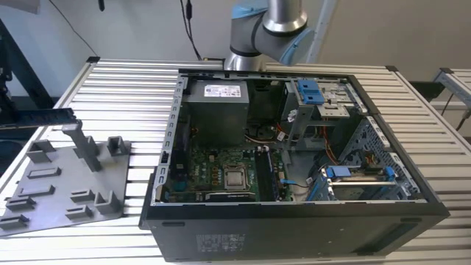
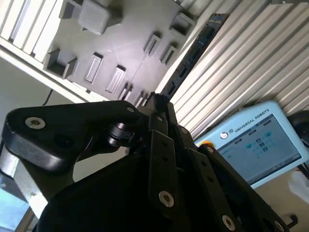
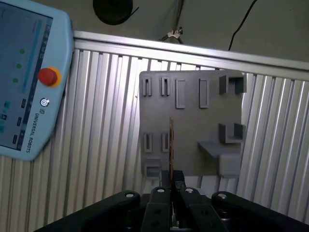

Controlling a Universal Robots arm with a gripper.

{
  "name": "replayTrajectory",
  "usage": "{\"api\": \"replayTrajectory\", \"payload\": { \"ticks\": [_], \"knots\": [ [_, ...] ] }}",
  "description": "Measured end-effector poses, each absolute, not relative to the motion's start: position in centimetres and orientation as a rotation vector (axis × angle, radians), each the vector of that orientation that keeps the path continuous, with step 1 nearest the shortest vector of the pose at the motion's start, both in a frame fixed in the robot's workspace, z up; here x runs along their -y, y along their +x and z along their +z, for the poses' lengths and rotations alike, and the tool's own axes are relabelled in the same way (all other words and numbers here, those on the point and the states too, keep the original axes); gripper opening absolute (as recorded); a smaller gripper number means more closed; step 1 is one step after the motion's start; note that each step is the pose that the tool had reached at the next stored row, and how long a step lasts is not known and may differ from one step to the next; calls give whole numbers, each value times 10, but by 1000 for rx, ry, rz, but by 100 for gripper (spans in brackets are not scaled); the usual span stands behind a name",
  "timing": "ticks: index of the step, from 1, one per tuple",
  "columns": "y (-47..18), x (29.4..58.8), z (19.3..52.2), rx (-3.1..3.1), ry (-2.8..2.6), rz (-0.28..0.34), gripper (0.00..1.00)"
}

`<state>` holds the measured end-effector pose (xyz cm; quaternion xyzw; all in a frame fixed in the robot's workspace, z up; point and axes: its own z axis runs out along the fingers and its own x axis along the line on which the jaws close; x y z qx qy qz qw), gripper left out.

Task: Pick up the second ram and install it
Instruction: 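Pick up the second ram and move it above second insertion slot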

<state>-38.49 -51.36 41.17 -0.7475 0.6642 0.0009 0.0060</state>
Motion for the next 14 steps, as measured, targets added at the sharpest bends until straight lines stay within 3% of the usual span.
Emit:
{"api": "replayTrajectory", "payload": {
  "ticks": [14],
  "knots": [
    [-335, 513, 411, -2079, -2340, 3, 14]
  ]
}}
